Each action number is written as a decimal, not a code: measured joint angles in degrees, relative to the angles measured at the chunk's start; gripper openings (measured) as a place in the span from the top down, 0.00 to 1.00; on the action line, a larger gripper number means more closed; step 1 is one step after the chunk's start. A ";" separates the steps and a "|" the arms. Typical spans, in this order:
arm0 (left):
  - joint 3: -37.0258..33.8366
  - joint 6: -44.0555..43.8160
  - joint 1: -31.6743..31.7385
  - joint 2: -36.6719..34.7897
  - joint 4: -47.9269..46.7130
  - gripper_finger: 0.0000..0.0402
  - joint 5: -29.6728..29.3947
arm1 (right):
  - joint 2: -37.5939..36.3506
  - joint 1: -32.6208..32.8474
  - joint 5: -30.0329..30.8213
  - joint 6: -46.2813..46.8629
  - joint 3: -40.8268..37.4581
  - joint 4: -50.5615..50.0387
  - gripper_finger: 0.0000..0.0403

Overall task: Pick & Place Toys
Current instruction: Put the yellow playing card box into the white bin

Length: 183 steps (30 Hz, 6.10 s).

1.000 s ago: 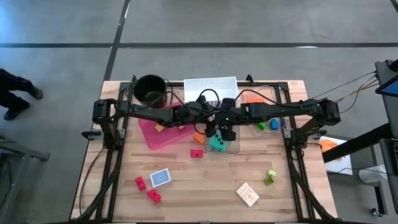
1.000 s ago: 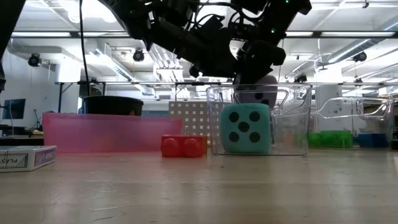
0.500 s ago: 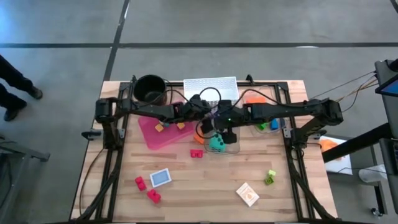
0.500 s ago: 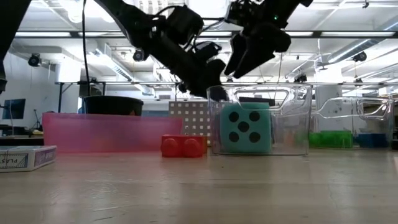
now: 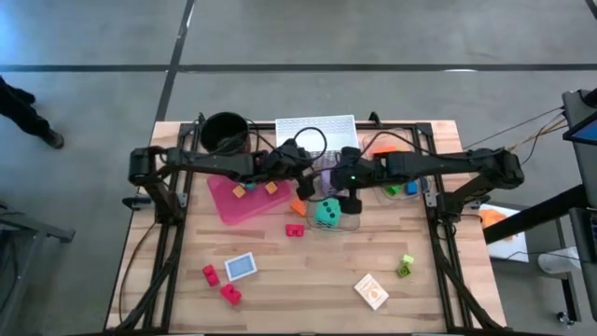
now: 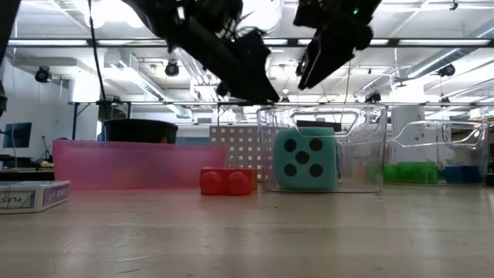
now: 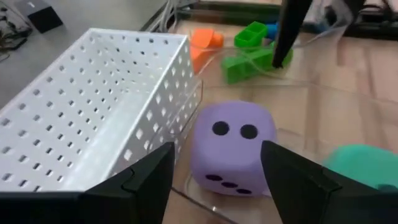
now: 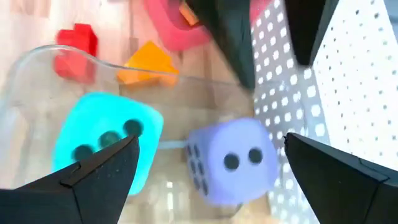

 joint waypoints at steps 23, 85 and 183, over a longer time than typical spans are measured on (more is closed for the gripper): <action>-15.14 -8.04 -14.43 -19.49 -8.78 0.40 -2.71 | -22.89 18.50 -0.14 17.01 -26.49 19.09 0.01; -29.38 -13.33 -21.18 -19.48 9.82 0.40 -4.12 | -13.99 19.40 -12.05 21.97 -23.64 16.86 0.01; -30.14 -28.57 -21.24 -19.48 9.10 0.40 -4.05 | 31.79 42.94 -19.63 81.12 7.56 -11.83 0.01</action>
